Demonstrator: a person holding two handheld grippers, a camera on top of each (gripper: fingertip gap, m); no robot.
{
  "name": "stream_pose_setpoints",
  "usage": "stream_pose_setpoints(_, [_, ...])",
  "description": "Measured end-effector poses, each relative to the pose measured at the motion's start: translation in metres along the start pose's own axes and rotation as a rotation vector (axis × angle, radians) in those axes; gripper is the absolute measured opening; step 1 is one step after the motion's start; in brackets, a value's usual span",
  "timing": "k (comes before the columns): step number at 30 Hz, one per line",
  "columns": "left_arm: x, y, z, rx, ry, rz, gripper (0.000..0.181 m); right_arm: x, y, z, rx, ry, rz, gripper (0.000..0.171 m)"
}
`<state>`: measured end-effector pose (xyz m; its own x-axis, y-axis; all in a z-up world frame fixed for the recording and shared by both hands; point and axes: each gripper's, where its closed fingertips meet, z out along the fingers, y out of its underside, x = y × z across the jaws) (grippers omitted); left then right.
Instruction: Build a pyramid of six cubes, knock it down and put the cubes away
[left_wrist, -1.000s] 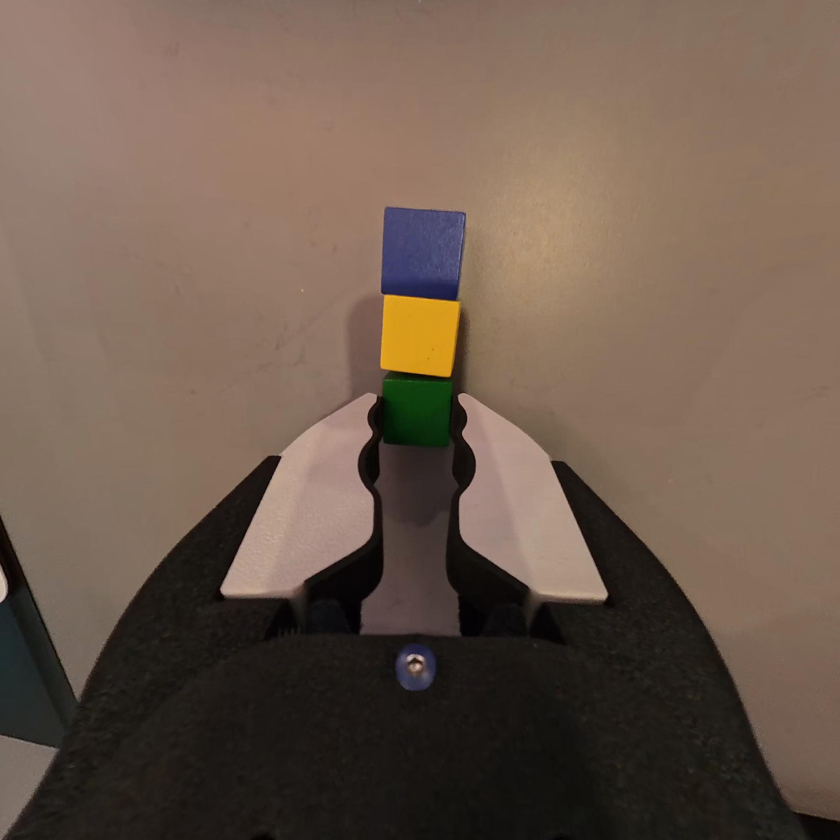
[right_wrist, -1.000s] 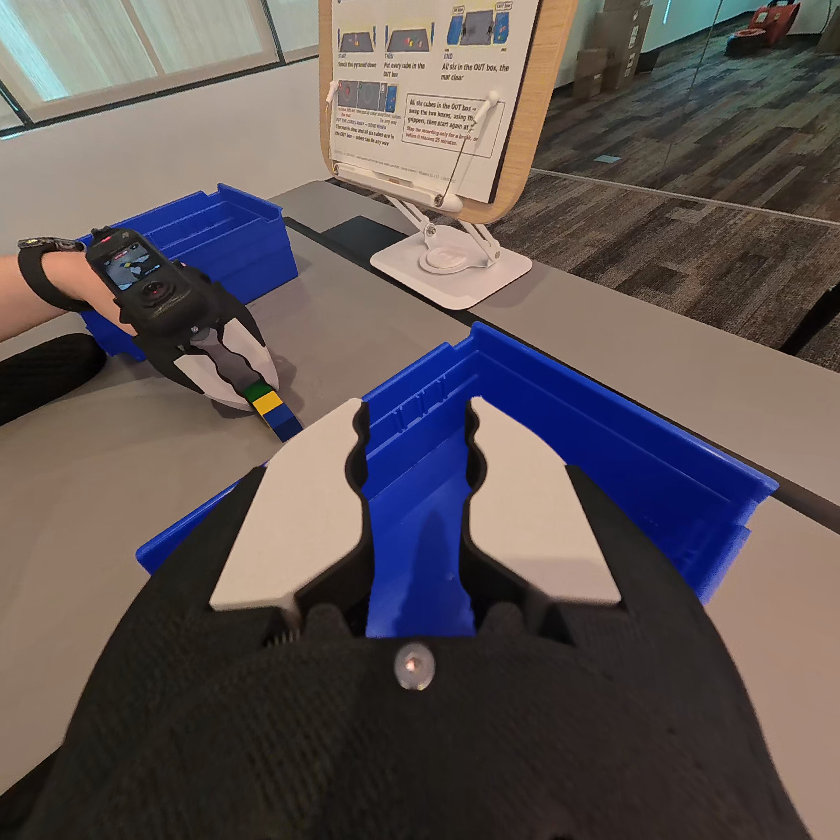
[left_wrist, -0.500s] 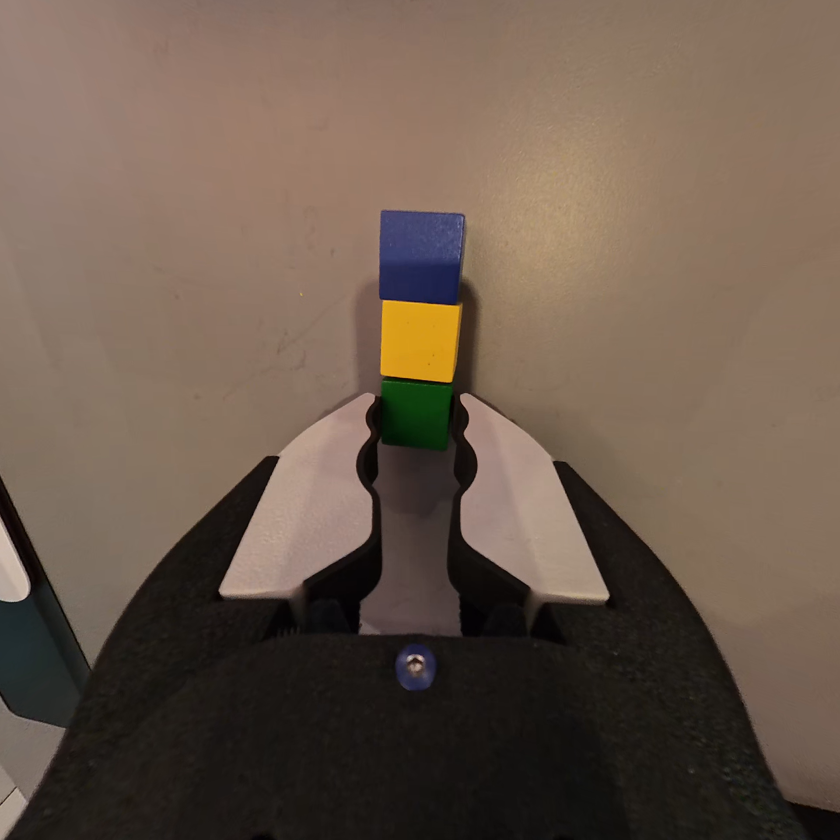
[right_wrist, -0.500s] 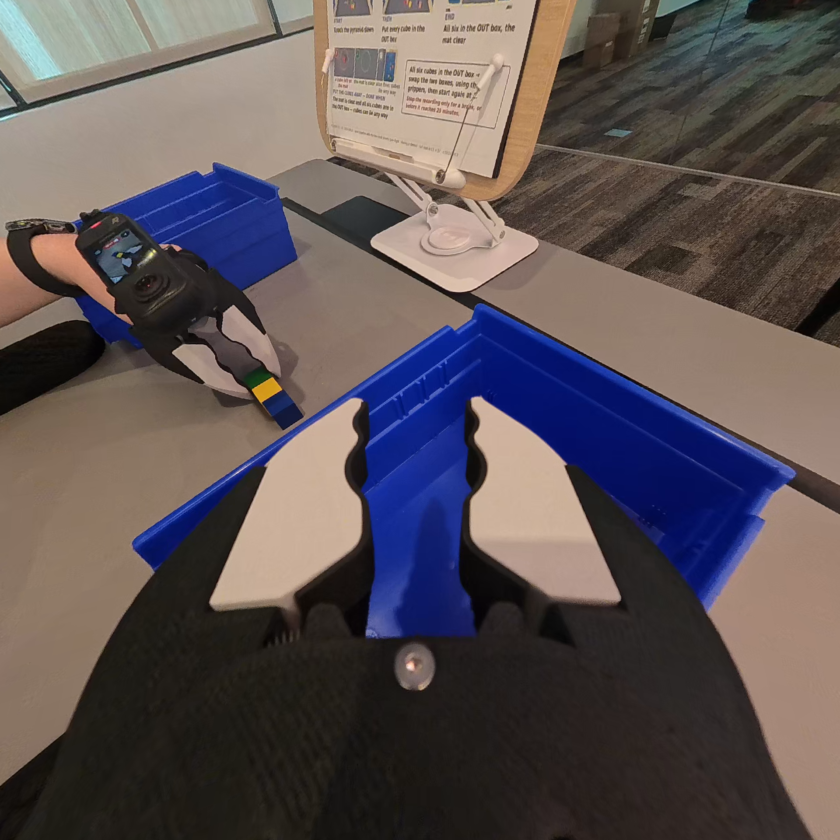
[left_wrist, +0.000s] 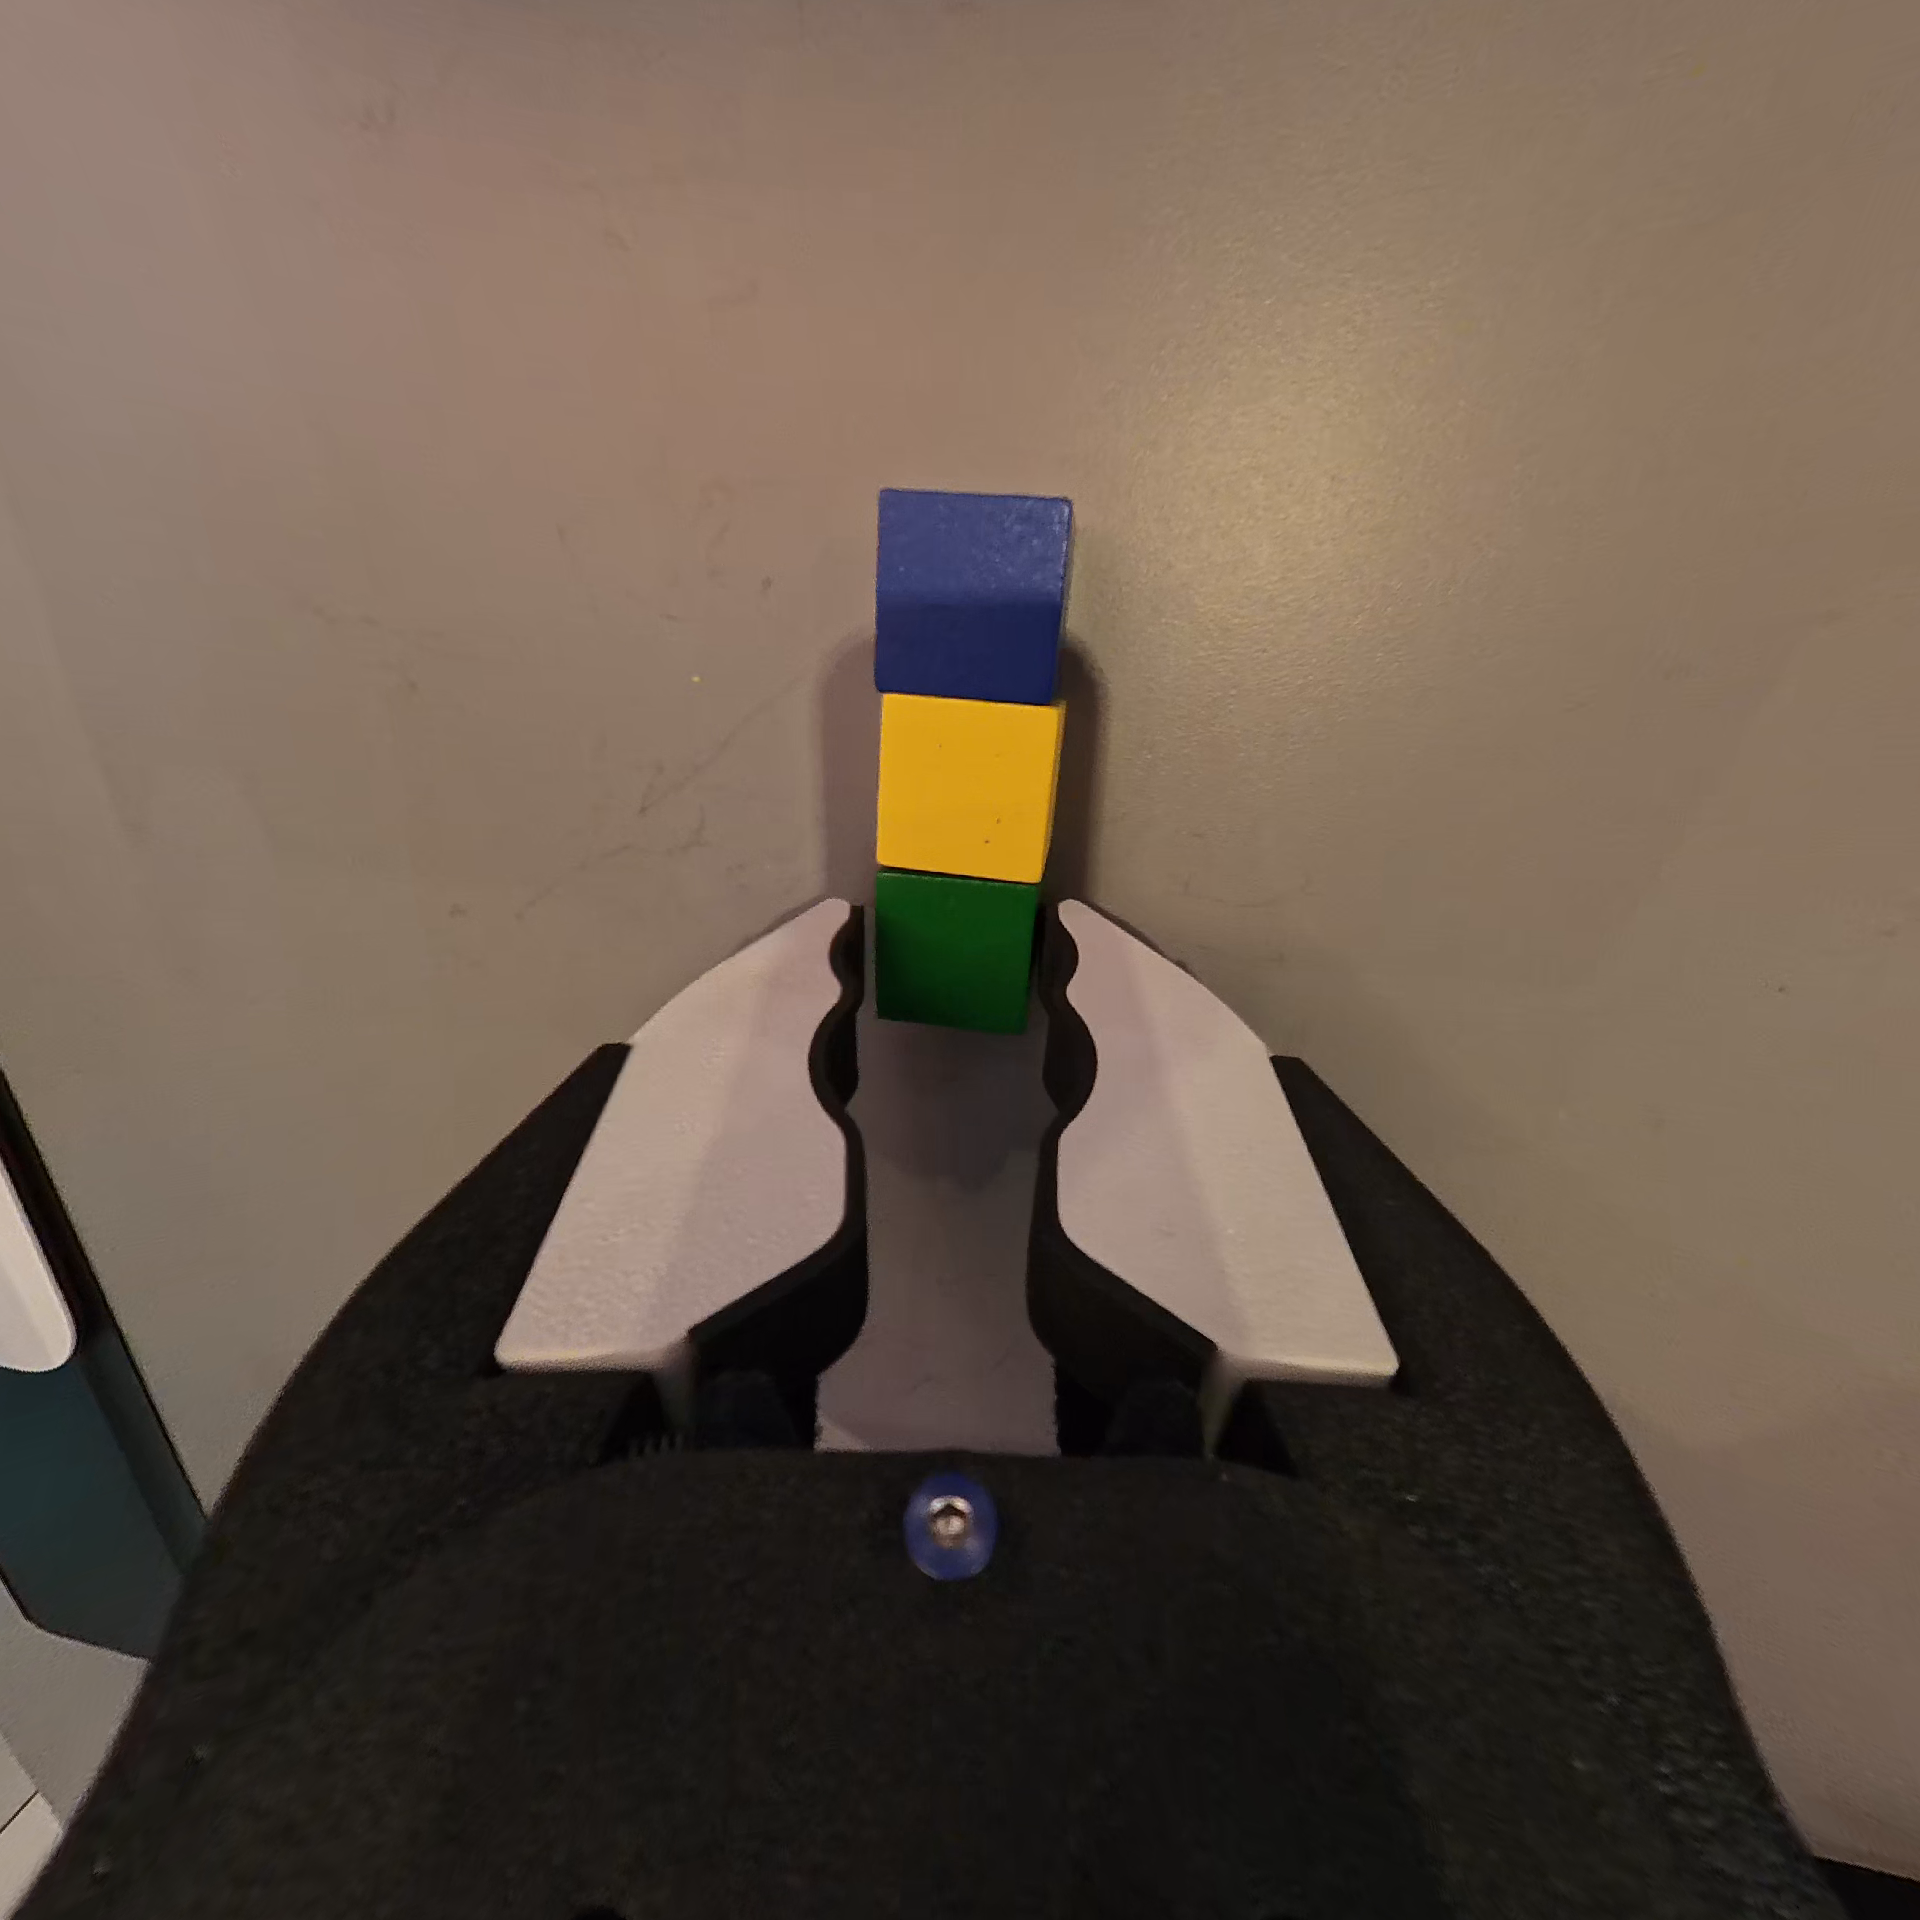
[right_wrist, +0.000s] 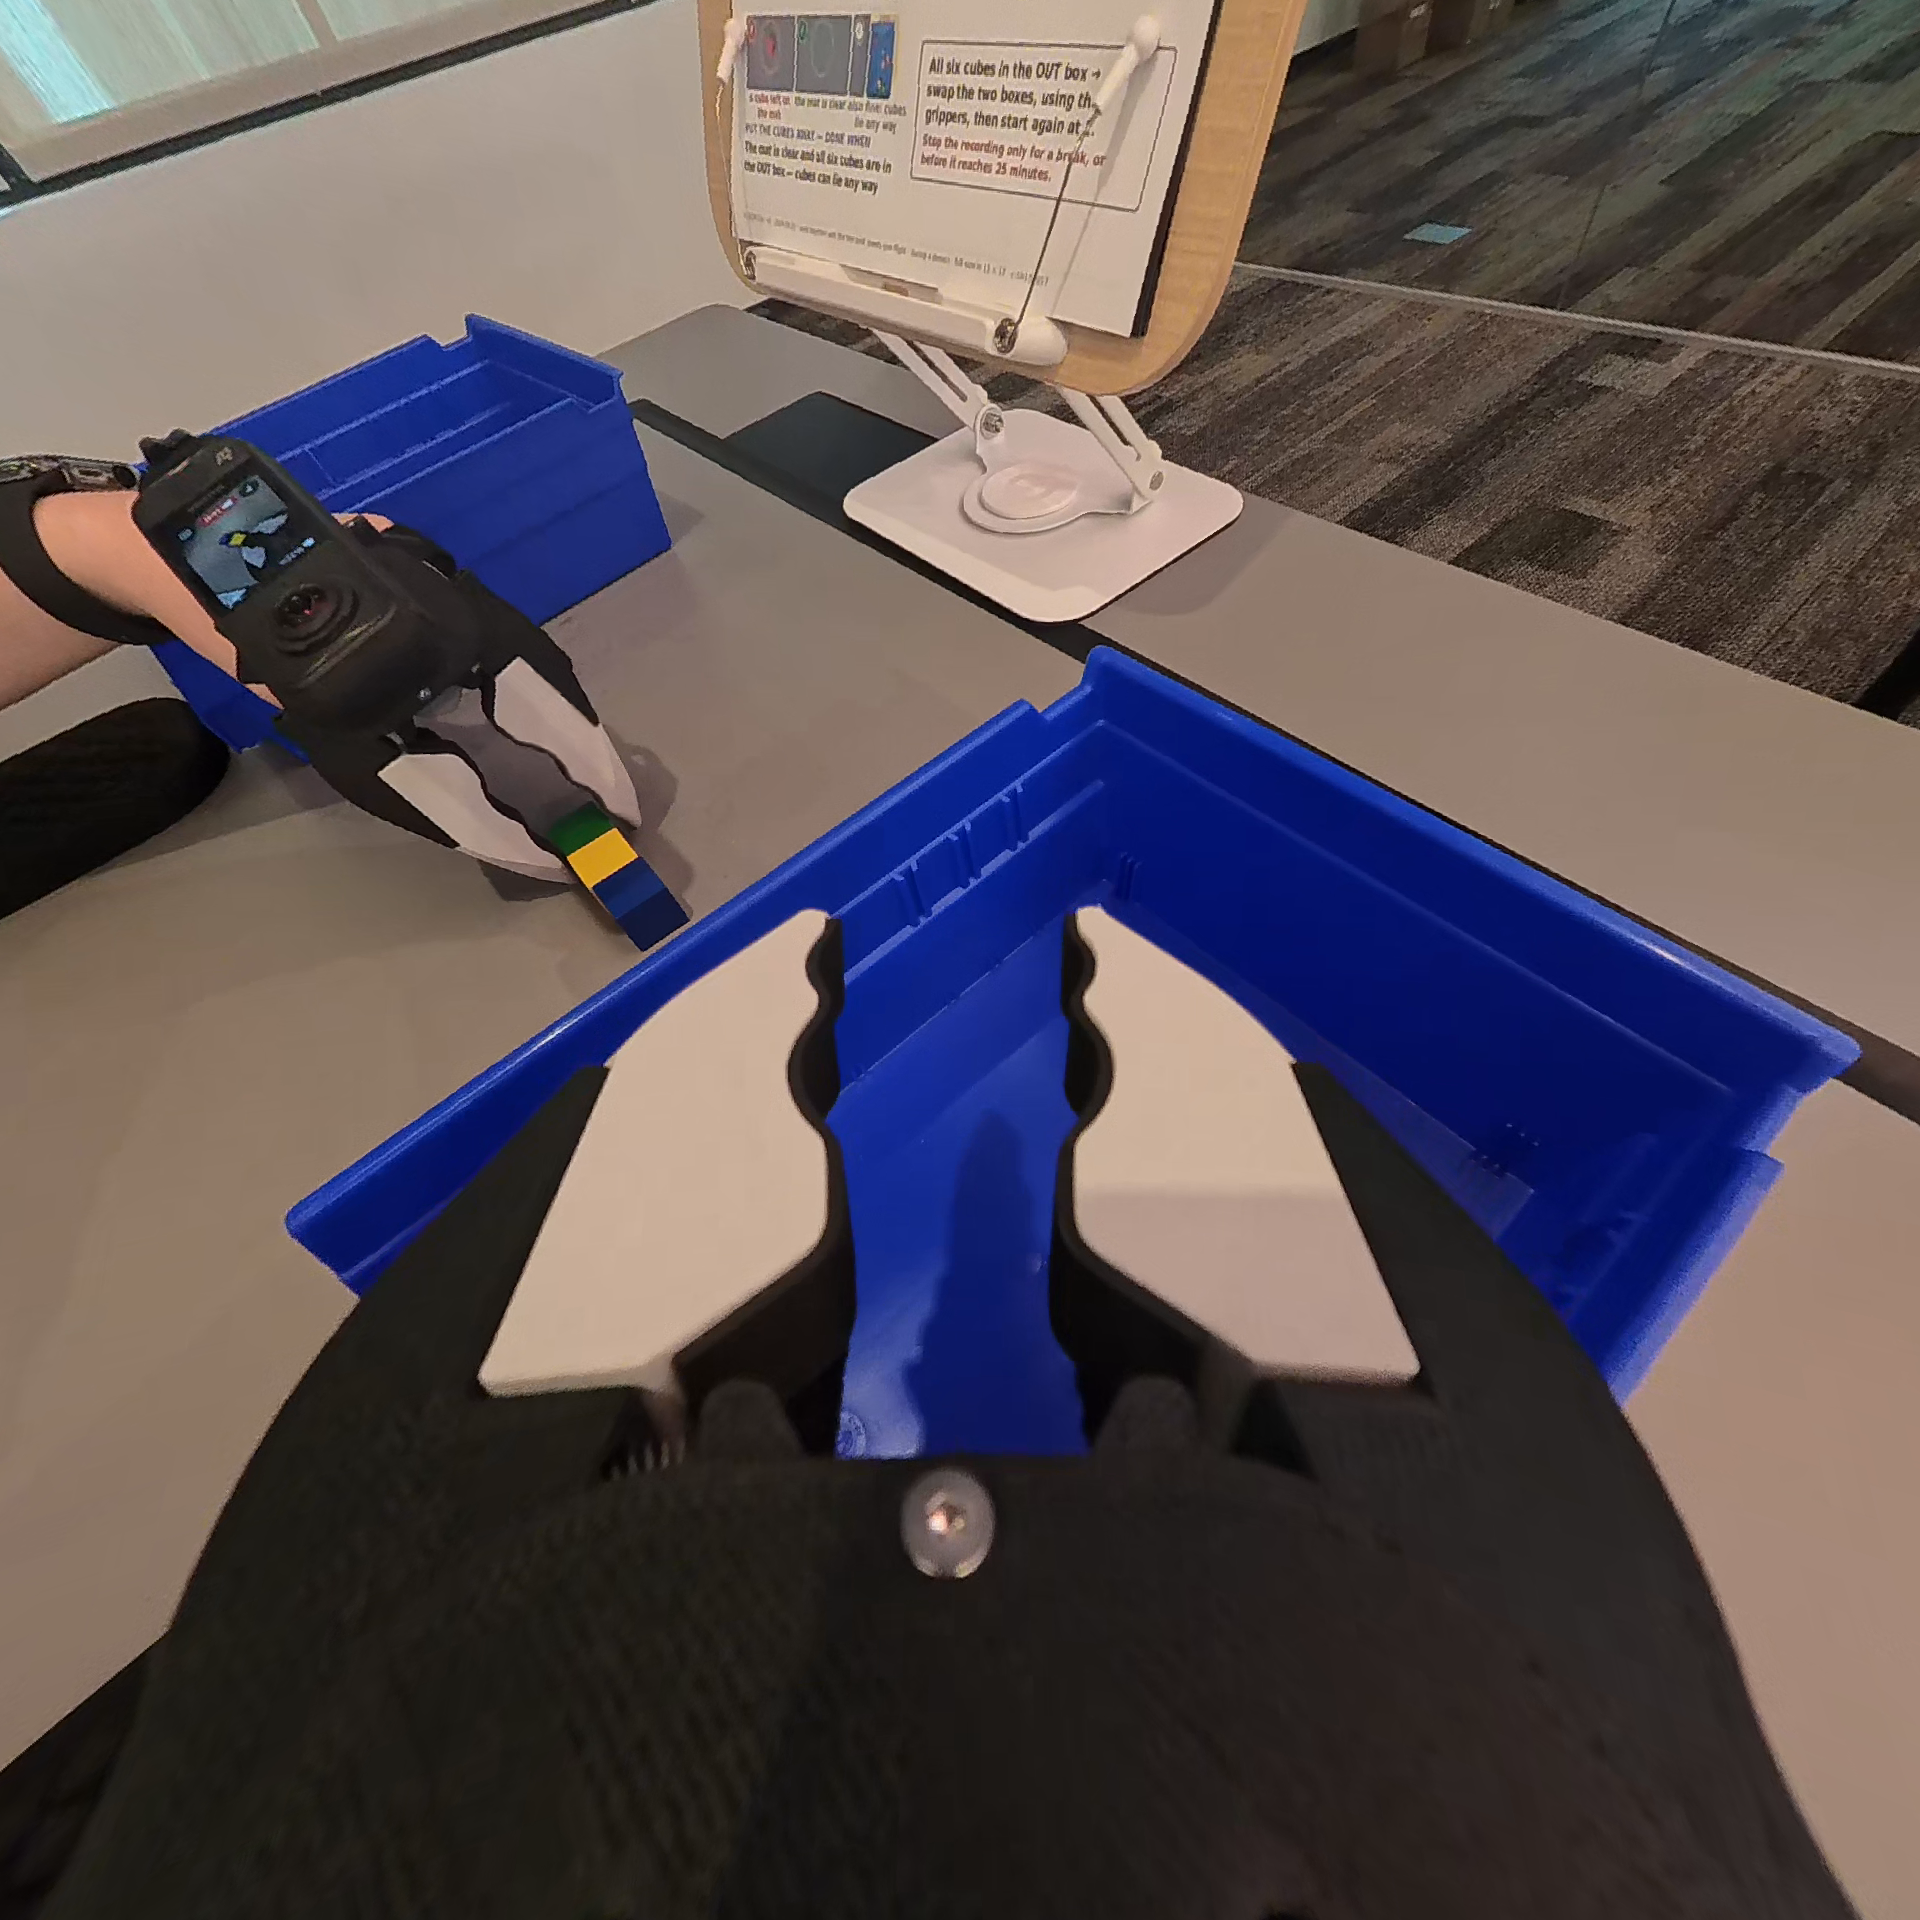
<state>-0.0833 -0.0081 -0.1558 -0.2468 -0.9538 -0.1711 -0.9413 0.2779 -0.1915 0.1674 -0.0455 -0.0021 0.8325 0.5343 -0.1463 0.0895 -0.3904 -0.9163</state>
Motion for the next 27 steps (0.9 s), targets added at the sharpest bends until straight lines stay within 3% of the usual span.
stream_pose_setpoints(8, [0.002, -0.004, -0.016, 0.073, 0.004, -0.026, 0.049, 0.001, 0.004, 0.001, -0.015, -0.003, 0.005, 0.041])
stream_pose_setpoints(11, [-0.008, -0.003, -0.058, 0.187, -0.056, -0.080, 0.049, 0.001, 0.005, 0.000, -0.016, -0.007, 0.008, 0.041])
stream_pose_setpoints(14, [-0.030, 0.010, -0.125, 0.393, -0.133, -0.218, 0.049, 0.002, 0.005, -0.001, -0.007, -0.008, 0.013, 0.041])
stream_pose_setpoints(17, [-0.075, 0.065, -0.186, 0.474, -0.292, -0.436, 0.051, 0.001, 0.002, -0.002, 0.025, -0.033, 0.022, 0.041])
stream_pose_setpoints(20, [-0.102, 0.137, -0.219, 0.433, -0.419, -0.573, 0.051, 0.005, 0.002, -0.004, 0.043, -0.029, 0.052, 0.041])
stream_pose_setpoints(23, [-0.101, 0.191, -0.212, 0.380, -0.389, -0.620, 0.050, 0.006, 0.002, -0.006, 0.050, -0.026, 0.058, 0.041])
stream_pose_setpoints(27, [-0.070, 0.228, -0.161, 0.275, -0.220, -0.519, 0.046, 0.000, 0.000, -0.002, 0.046, -0.039, 0.042, 0.041])
